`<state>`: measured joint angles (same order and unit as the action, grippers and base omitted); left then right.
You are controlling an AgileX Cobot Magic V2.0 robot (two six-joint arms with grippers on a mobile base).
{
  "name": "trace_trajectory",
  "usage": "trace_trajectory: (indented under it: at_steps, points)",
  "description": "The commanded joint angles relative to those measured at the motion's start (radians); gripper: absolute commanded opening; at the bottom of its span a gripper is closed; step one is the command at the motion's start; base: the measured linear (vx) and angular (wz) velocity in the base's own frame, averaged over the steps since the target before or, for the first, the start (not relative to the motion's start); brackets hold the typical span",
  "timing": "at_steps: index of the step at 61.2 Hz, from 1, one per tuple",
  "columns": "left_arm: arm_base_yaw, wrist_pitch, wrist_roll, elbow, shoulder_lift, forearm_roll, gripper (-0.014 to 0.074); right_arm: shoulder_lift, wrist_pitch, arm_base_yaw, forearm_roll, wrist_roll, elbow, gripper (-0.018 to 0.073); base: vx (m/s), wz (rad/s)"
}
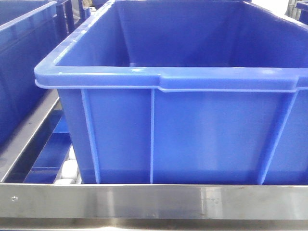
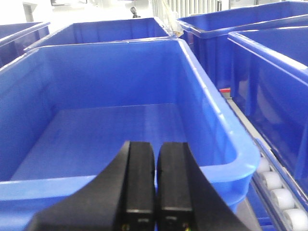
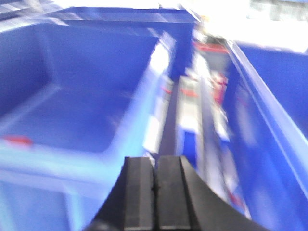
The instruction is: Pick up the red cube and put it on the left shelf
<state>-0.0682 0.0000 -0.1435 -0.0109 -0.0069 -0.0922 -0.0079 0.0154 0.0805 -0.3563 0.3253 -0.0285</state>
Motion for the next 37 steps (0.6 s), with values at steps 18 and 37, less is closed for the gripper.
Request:
trace_trajectory:
  at_steps: [18, 37]
  points:
    - [-0.004, -0.083, -0.001, -0.022, 0.008, -0.006, 0.0106, -0.018, -0.026, -0.01, 0.006, 0.006, 0.025, 0.0051, 0.01, 0.04]
    - [-0.004, -0.083, -0.001, -0.022, 0.008, -0.006, 0.0106, -0.014, -0.053, -0.01, 0.129, -0.093, 0.024, 0.0051, 0.0, 0.0]
